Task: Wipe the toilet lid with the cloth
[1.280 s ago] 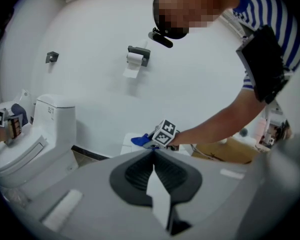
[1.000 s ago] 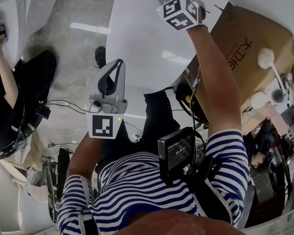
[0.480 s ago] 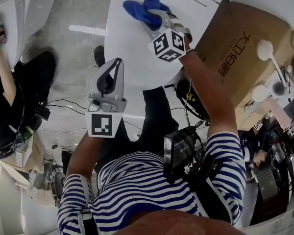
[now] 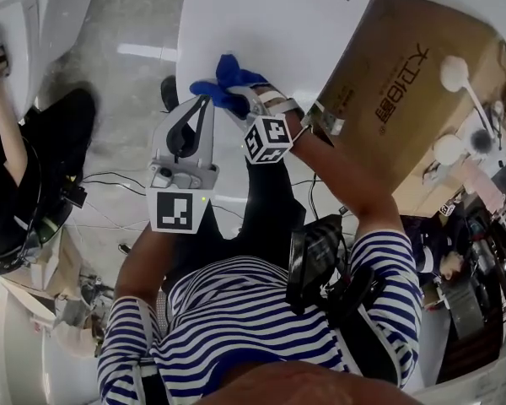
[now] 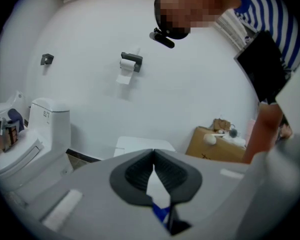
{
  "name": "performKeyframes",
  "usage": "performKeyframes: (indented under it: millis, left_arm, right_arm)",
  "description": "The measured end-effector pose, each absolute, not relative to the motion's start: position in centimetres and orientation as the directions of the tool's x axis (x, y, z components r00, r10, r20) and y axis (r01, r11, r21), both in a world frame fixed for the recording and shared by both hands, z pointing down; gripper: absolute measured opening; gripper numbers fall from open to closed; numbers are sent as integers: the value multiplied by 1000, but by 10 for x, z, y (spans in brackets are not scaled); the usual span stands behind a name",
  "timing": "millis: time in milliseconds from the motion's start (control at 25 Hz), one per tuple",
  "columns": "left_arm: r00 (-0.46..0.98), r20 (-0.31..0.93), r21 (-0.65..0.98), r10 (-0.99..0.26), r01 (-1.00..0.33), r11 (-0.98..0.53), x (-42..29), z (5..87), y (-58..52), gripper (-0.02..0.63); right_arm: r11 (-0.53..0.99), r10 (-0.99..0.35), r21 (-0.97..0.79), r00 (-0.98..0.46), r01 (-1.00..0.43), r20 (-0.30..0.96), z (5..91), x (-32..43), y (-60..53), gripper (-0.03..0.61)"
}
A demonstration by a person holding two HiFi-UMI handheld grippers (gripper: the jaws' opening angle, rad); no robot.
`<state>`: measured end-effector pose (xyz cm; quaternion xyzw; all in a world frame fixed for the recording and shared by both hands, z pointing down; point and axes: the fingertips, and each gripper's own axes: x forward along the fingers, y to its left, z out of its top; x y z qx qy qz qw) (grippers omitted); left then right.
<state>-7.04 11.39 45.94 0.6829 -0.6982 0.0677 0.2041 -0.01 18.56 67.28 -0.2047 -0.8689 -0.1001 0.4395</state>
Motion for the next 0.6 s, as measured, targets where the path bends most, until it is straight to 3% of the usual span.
performKeyframes:
  millis: [600]
  left_arm:
    - [46,388,188,-921,-982,30,-58,464,111,3]
  right_arm:
    - [799,456,-153,-421,581,784,680,63,315,118]
